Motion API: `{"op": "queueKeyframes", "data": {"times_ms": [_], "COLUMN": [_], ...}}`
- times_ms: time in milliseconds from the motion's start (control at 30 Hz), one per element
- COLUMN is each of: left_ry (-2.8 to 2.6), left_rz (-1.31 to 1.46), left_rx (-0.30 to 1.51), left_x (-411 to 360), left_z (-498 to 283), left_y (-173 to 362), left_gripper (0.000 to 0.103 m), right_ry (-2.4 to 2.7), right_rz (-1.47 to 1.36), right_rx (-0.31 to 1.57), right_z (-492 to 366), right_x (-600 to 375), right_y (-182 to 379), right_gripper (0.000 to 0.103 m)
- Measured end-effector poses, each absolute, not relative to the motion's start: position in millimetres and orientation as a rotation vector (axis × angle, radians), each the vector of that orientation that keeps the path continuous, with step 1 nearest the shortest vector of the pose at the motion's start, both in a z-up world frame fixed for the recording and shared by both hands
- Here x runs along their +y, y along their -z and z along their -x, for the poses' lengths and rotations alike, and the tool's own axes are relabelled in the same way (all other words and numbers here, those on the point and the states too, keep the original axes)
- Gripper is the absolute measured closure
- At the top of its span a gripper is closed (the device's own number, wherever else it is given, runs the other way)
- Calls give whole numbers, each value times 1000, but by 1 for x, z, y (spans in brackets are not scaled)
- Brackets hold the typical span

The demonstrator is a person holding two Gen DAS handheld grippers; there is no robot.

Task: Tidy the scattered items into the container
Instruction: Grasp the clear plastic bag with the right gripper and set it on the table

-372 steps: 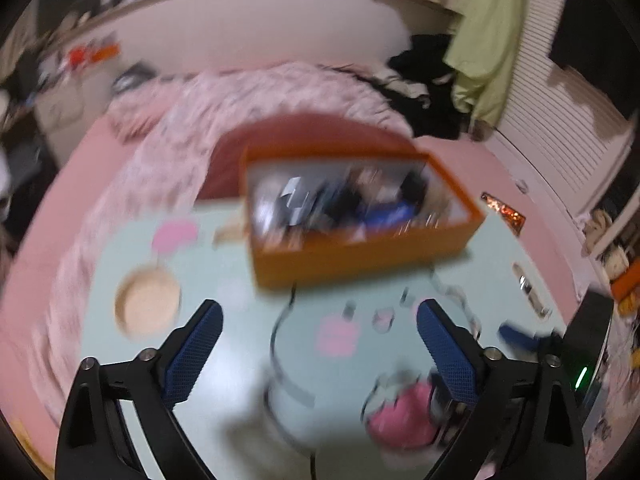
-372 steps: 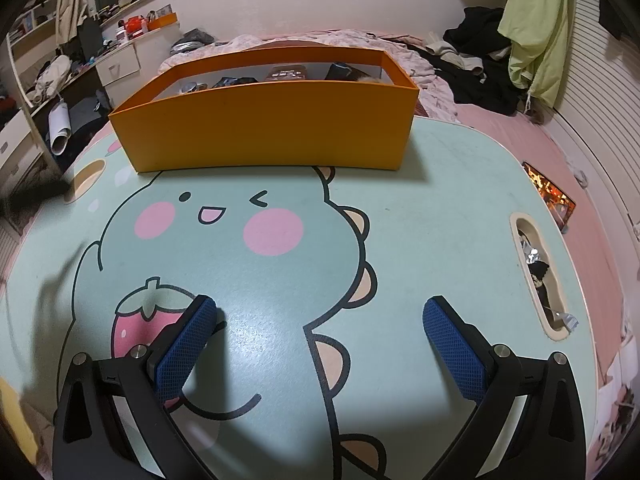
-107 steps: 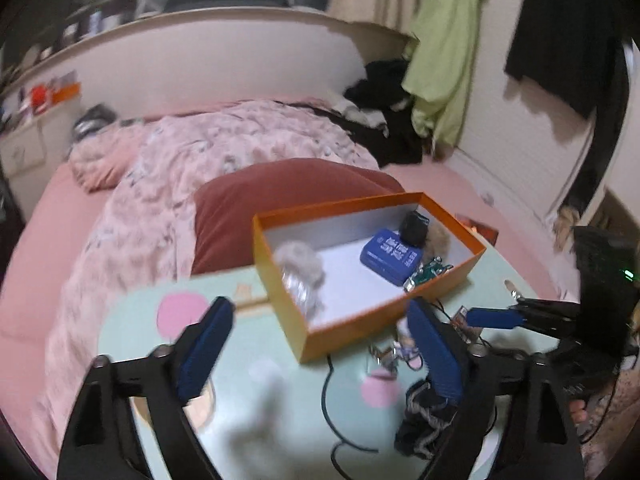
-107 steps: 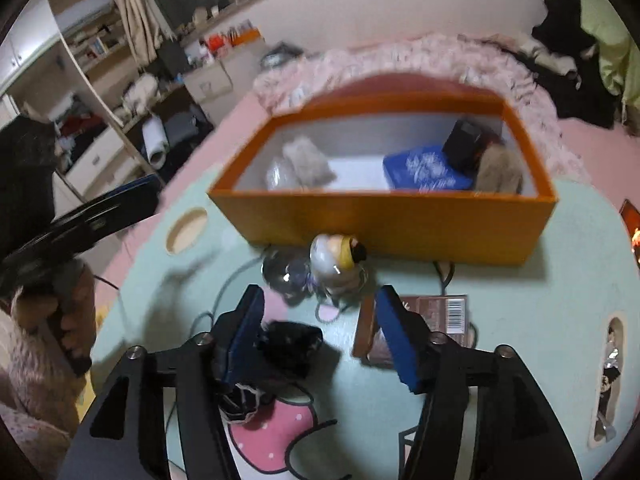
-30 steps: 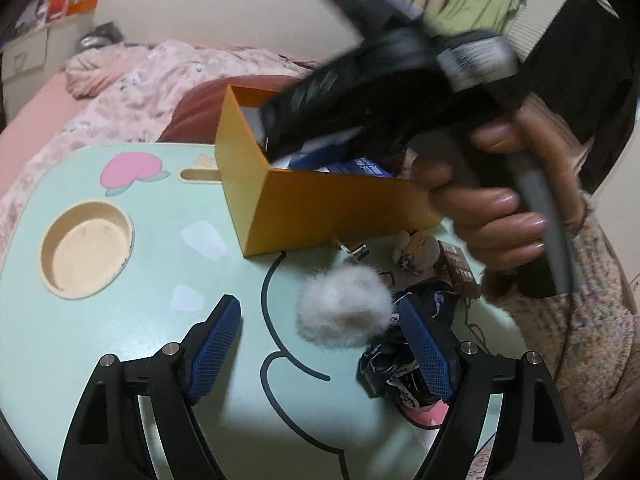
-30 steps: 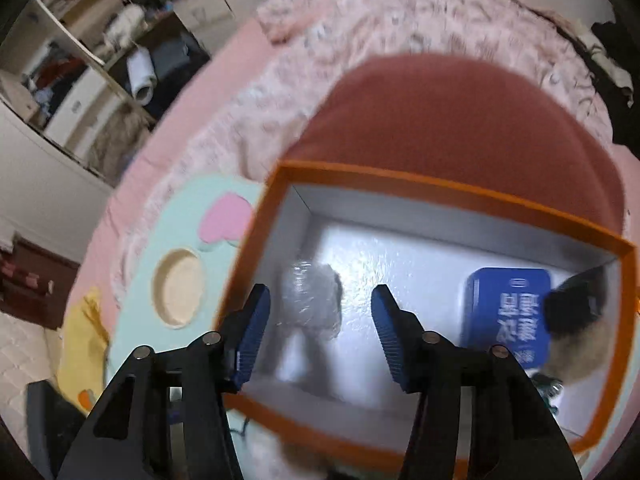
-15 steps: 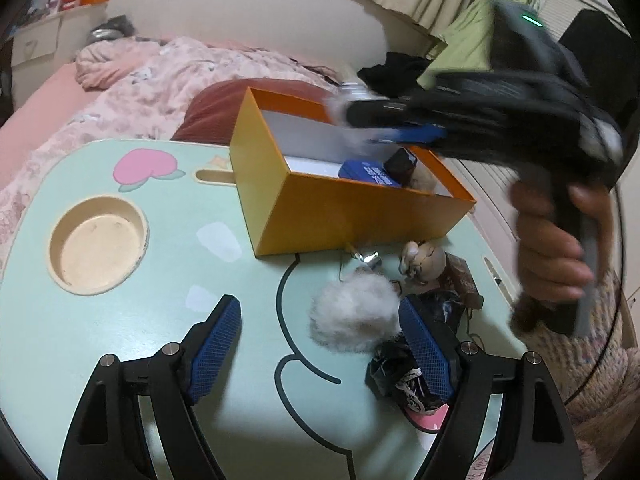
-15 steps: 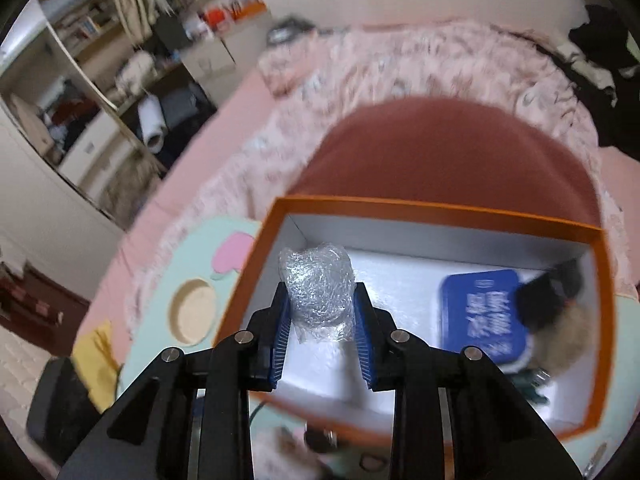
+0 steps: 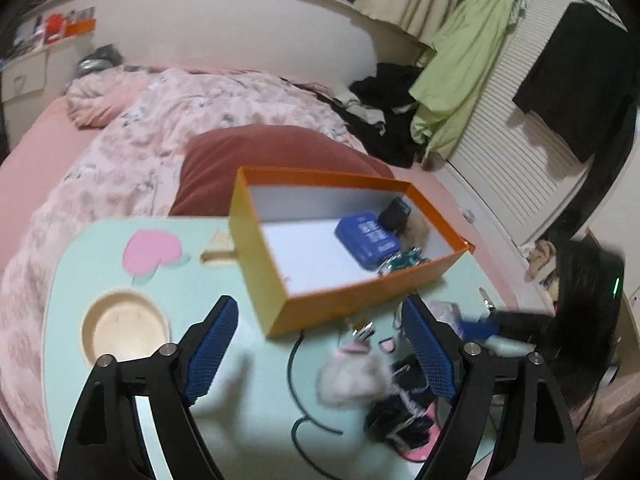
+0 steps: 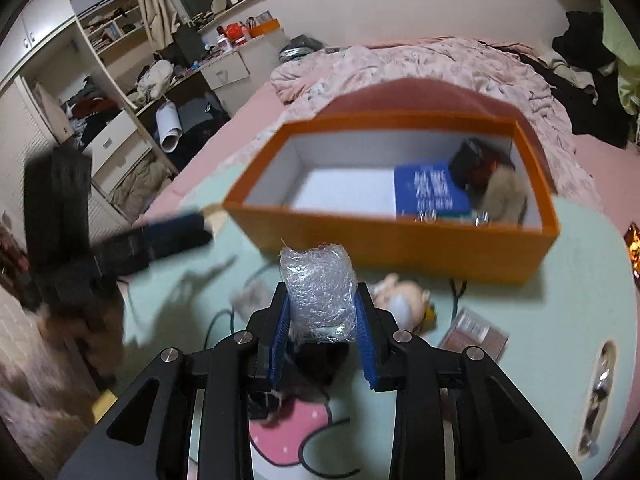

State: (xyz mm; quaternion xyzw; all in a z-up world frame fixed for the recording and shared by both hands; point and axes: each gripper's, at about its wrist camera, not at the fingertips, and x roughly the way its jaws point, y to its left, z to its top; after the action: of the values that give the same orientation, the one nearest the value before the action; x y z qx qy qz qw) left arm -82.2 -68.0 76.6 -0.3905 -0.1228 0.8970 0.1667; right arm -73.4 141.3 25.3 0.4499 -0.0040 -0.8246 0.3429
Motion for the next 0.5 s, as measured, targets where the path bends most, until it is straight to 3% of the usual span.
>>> {"op": "queueKeyframes", "data": {"times_ms": [133,167,200,267,500], "left_ry": [-2517,-2511,-2503,-2477,-2341], "left_rz": [1126,1129,1138,1163,1183], "left_rx": [-278,-255,-231,-190,61], "left_x": [-50,-44,-36,-22,49], "left_z": [106,112,121,136,189], "left_y": [-95,-99,-102,-103,-91], "left_gripper": [18,17,17,17,18], "right_ry": [2165,2177,2200,2270,2339], "right_rz": [-1176,-1169,-1153,-1094,-1008], "right_rx": [-51,-64,-86,-142,-258], "right_z": [66,64,61,55,50], "right_x": [152,155,160,172,193], "right_y": [-19,-20,-21,-25,-34], "right_gripper": [70,62,43,24,23]}}
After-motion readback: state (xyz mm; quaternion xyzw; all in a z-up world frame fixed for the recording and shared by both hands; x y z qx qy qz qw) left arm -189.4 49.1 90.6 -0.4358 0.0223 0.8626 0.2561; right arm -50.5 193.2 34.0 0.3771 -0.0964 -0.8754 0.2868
